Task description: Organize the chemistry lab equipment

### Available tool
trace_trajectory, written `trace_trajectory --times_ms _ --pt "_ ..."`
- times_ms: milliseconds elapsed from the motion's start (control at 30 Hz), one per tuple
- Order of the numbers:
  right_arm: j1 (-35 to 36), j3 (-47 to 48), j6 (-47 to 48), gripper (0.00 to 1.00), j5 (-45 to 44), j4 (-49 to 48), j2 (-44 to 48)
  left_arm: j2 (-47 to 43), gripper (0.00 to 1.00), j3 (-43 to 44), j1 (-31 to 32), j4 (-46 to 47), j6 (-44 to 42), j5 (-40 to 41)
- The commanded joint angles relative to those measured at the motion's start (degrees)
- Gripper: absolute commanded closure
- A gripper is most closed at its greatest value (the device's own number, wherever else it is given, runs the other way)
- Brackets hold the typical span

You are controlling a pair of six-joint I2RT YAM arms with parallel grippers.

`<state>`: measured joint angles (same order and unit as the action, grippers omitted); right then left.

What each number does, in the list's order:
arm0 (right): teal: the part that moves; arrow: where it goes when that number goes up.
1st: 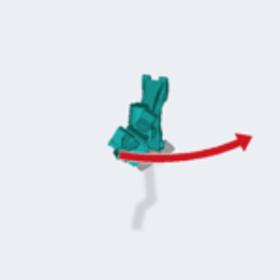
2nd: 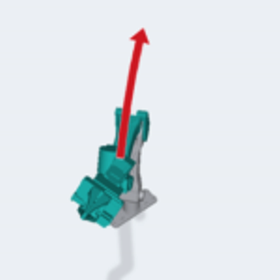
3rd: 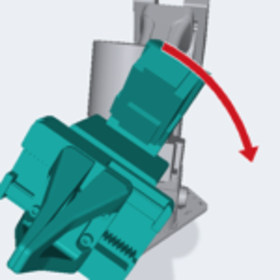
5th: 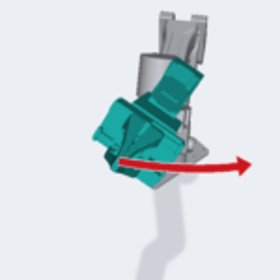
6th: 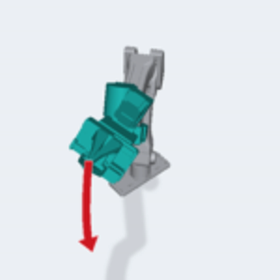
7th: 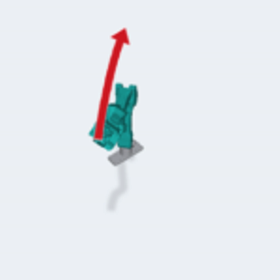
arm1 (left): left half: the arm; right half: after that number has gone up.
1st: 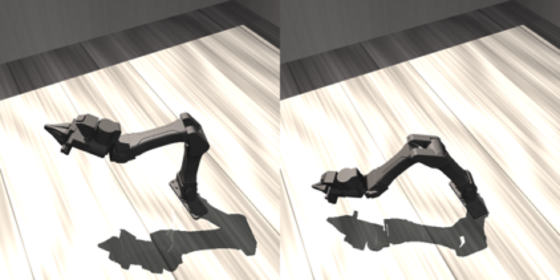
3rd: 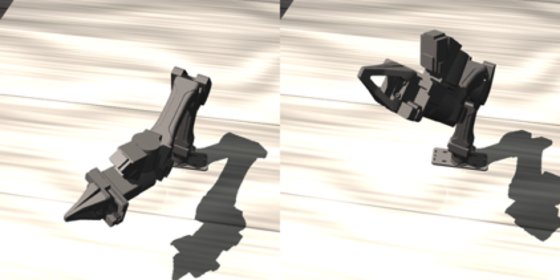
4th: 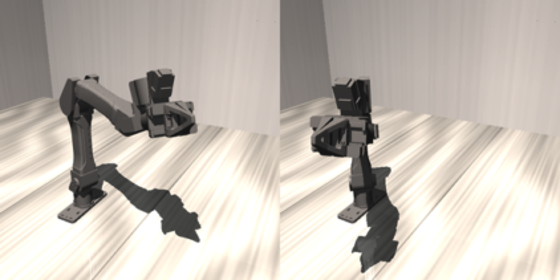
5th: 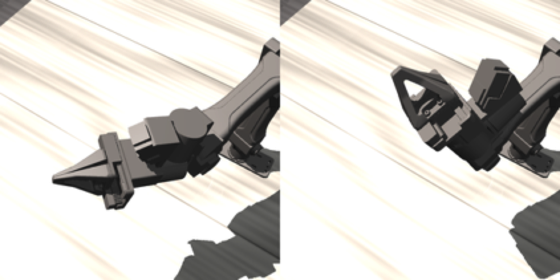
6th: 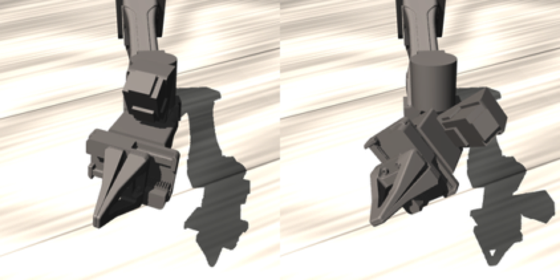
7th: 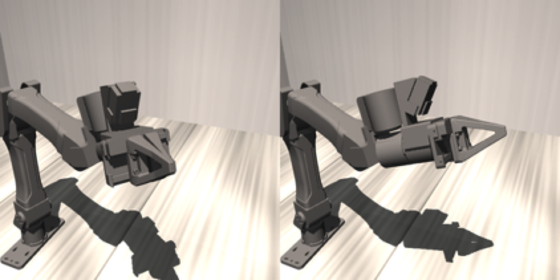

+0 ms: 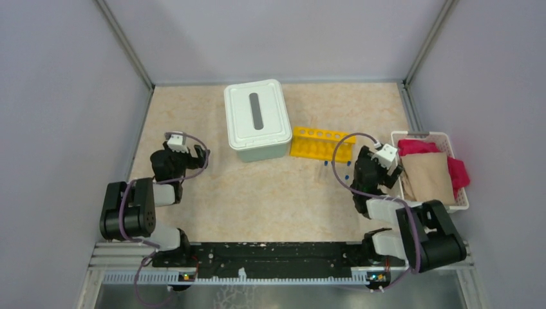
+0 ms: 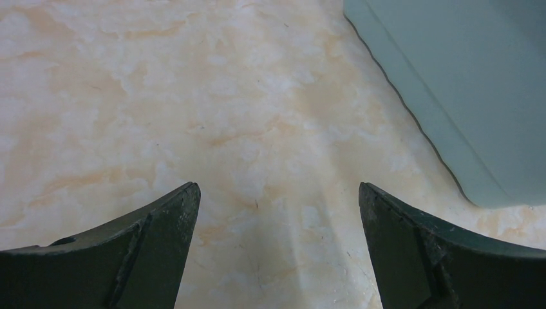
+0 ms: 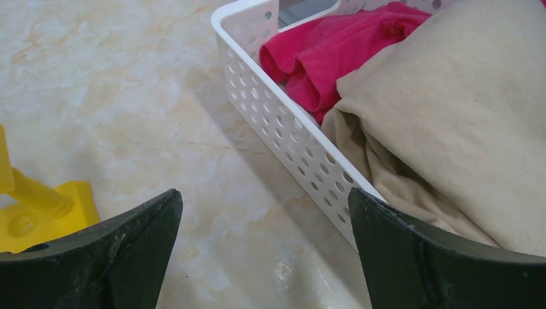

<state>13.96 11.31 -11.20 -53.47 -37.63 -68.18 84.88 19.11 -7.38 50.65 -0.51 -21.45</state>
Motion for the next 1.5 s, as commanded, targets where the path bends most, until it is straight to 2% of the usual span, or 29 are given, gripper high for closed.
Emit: trace_trajectory --times_ms 0,67,133,200,300,367,500,600,667,733,833,900,967,1467 --pt "-0.57 2.36 4.5 0.01 -1.1 -17.25 -6.7 1.56 0.01 -5.17 0.51 17.89 1.04 0.87" --pt "-0.74 3.52 6.96 0.01 1.93 -19.06 -9.53 1.8 0.01 -7.66 1.3 21.92 0.38 2.4" --pt "-0.75 3.66 9.09 0.01 6.27 -21.9 -11.87 4.49 0.01 -10.88 1.61 30.12 -0.9 2.69" --pt "-0.79 2.64 10.79 0.01 8.55 -27.72 -14.25 7.27 0.01 -11.08 1.75 35.89 -0.72 2.94" --pt "-0.59 0.34 12.68 0.01 10.52 -31.55 -13.78 5.14 0.01 -8.17 1.79 25.55 -0.68 3.38" --pt "-0.55 -3.2 13.41 0.01 12.56 -37.26 -12.98 4.15 0.01 -6.76 2.14 21.96 -1.05 3.58" --pt "-0.6 -8.4 15.37 0.01 18.57 -47.78 -13.0 4.79 0.01 -5.03 3.15 19.42 -2.1 4.86" --pt "-0.87 -7.86 15.75 0.01 19.92 -47.45 -13.79 4.84 0.01 -4.44 3.89 18.32 -2.47 6.11" --pt "-3.03 -9.63 14.2 0.01 27.6 -48.69 -15.01 4.79 0.01 -4.35 3.95 18.17 -2.54 6.31" --pt "-3.66 -10.5 16.09 0.01 27.11 -60.23 -21.06 4.77 0.01 -4.35 4.03 18.1 -2.56 6.3" --pt "-4.08 -7.73 13.64 0.01 27.21 -46.85 -16.41 4.76 0.01 -4.35 4.03 18.06 -2.55 6.39" --pt "-5.64 -5.14 12.56 0.01 27.02 -43.74 -17.1 4.87 0.01 -4.08 4.19 17.69 -2.7 6.55" --pt "-6.49 -1.96 10.43 0.01 27.46 -35.82 -16.04 4.81 0.01 -3.91 4.38 17.39 -2.82 6.8" --pt "-7.23 -1.85 9.62 0.01 28.3 -35.94 -16.29 5.04 0.01 -3.32 5.0 16.33 -3.25 7.85"
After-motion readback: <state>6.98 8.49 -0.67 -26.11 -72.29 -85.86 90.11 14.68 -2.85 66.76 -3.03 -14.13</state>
